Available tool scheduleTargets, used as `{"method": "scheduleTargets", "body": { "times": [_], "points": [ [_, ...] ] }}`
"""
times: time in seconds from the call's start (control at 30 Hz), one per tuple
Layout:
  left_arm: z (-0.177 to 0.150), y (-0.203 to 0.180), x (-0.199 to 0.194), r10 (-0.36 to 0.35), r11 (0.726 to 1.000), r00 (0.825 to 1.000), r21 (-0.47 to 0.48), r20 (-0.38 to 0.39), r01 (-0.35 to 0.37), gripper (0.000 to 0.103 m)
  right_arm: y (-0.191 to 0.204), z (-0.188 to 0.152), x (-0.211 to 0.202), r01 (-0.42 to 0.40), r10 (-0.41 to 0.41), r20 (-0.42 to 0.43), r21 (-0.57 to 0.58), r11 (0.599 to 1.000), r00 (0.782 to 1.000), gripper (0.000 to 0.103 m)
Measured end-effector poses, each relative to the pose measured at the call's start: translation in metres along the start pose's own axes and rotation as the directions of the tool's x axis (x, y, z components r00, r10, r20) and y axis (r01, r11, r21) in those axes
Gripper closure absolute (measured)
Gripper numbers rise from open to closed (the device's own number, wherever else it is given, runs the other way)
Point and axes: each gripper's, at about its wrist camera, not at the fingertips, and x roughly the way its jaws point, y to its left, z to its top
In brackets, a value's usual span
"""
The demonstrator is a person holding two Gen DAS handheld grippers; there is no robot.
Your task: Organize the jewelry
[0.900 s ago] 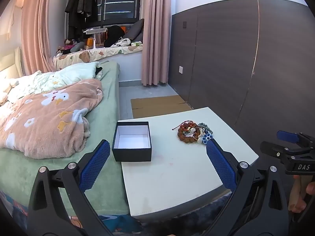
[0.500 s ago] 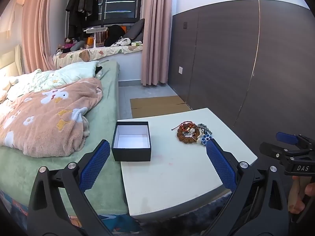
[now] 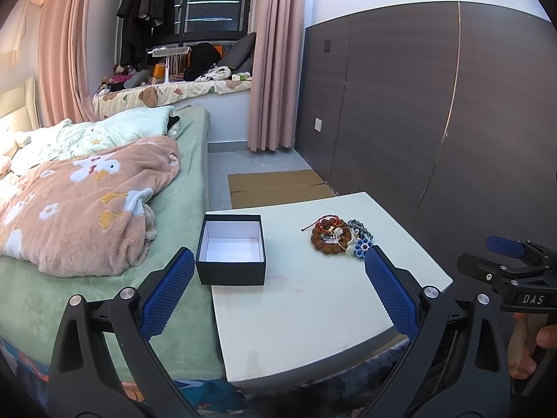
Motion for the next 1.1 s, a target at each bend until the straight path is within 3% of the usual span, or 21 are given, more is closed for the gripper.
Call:
{"method": "scheduleTargets", "body": {
  "times": [1.1],
  "points": [
    [-0.0005, 0.0021, 0.0002, -0.004, 1.0, 1.0, -0.005, 0.0, 0.004, 0.005, 0.0006, -0.0001, 0.0011, 0.001, -0.001, -0.002, -0.001, 1.0, 1.0, 0.008]
  ]
}}
